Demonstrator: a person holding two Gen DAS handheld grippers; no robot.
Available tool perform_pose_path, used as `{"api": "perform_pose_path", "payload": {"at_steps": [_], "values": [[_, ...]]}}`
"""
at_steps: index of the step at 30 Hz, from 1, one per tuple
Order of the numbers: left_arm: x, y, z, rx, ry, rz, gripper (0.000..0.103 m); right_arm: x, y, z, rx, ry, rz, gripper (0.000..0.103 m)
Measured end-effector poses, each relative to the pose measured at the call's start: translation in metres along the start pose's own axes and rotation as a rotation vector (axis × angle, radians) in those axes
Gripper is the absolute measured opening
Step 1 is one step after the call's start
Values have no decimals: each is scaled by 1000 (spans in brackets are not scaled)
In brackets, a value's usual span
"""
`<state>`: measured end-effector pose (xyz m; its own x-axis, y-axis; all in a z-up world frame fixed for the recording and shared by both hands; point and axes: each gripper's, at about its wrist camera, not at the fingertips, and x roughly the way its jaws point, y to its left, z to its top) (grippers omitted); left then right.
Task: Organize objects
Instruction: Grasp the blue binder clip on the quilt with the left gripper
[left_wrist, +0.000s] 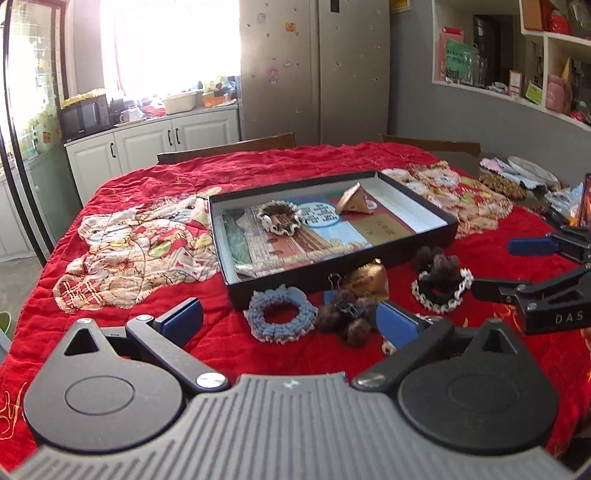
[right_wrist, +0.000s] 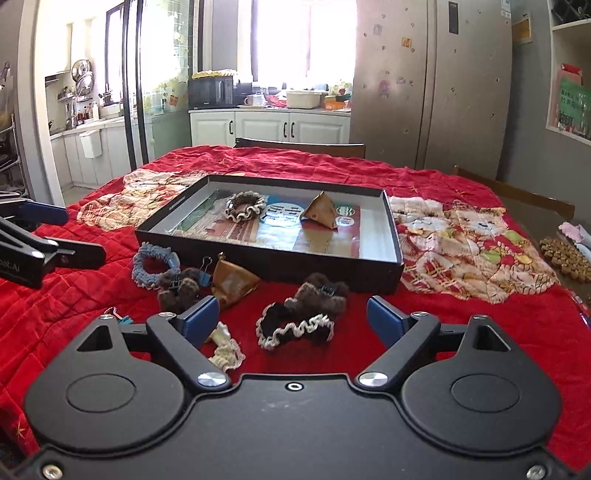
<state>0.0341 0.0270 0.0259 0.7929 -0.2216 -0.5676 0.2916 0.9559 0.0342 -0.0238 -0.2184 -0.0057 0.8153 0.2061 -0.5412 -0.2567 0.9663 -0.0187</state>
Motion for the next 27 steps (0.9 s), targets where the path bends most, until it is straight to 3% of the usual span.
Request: {"api": "perform_pose_path", "payload": {"at_steps": [4, 13, 17, 27], "values": [[5, -3, -9, 22, 28, -14, 103, -1, 3, -7, -2, 8, 38, 81], [19, -11, -31, 62, 74, -53, 100, 12, 23, -25, -32, 59, 138, 52], [26, -11, -40, 65, 89, -61, 97, 19, 30, -29, -31, 66, 153, 45], [40, -8, -50, 22, 130, -81, 84, 36, 30, -33, 4, 75, 142, 39]]}}
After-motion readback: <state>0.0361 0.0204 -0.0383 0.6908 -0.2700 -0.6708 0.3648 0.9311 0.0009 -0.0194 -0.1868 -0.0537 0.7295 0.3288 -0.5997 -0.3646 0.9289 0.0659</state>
